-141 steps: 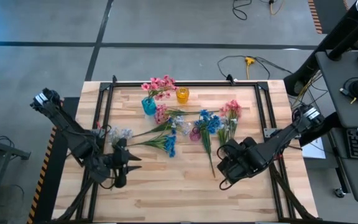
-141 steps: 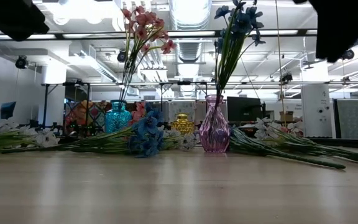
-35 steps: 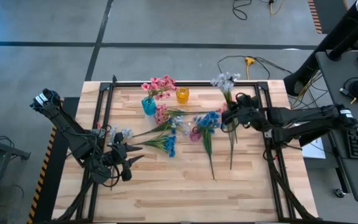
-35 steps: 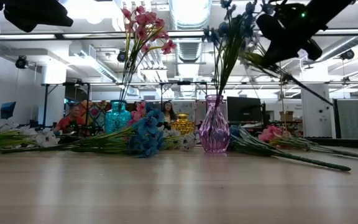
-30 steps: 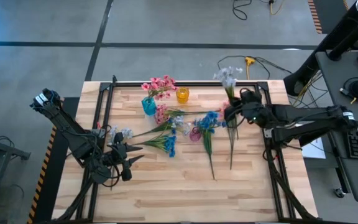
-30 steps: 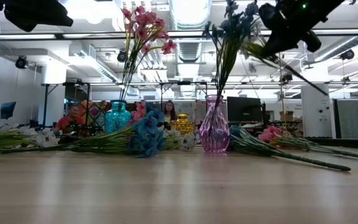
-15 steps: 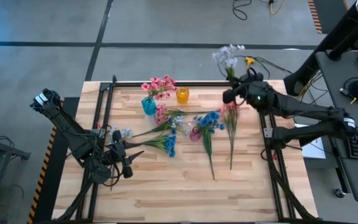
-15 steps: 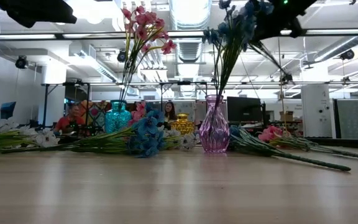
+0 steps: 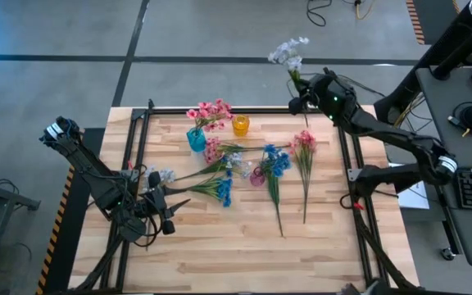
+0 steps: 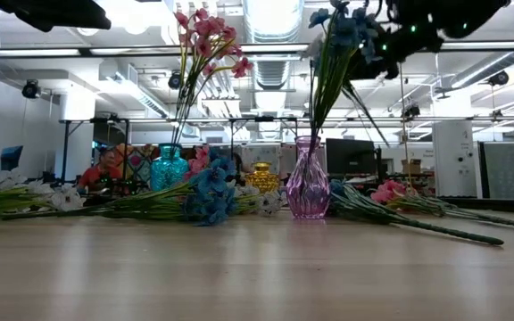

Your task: Sort flowers into vase by color

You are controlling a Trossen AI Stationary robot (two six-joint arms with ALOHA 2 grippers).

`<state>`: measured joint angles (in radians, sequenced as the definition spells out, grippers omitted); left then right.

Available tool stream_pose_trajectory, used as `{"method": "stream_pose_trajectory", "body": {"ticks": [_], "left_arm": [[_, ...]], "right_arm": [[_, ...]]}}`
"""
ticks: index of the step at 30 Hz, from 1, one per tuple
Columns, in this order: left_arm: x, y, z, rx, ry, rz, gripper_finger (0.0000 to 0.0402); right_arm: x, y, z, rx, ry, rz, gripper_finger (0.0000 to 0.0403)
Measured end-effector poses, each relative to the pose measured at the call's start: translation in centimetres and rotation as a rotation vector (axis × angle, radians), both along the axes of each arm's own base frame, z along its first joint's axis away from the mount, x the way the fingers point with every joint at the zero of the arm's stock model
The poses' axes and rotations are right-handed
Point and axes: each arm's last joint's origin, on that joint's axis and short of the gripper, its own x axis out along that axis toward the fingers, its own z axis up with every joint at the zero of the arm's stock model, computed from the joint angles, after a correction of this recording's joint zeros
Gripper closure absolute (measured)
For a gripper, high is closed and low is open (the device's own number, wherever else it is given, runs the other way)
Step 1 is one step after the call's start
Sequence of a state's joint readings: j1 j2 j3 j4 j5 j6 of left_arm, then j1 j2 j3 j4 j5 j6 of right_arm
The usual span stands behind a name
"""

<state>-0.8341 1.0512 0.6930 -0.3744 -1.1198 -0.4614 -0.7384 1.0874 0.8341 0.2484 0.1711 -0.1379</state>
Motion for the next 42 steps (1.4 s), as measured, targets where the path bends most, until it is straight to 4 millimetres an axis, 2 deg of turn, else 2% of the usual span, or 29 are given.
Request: {"method": "stream_pose_trajectory", "body": {"ticks": [8,14,19,25,28,42], "left_arm": [[0.0,0.1,0.1,0.019,-0.026,0.037,0.0283],[0.0,0.1,0.1,0.011,-0.030,0.040,0.0283],[0.0,0.1,0.1,0.012,-0.030,0.040,0.0283],[0.0,0.1,0.1,0.027,-0.023,0.036,0.0283],[0.0,0.1,0.1,0.028,-0.023,0.035,0.0283],[0.0,0.2,0.2,0.057,-0.035,0.059,0.0283]], "right_arm": [[-1.0,-4.7,-2.5,-0.068,-0.162,0.200,0.0385],[0.4,-7.0,-5.1,-0.130,-0.213,0.302,0.0385],[1.2,-7.7,-6.0,-0.241,-0.375,0.449,0.0385],[1.5,-8.1,-7.5,-0.254,-0.539,0.531,0.0385],[1.9,-8.1,-7.9,-0.224,-0.557,0.543,0.0385],[4.6,-6.8,-6.5,-0.269,-0.582,0.622,0.0385]]}}
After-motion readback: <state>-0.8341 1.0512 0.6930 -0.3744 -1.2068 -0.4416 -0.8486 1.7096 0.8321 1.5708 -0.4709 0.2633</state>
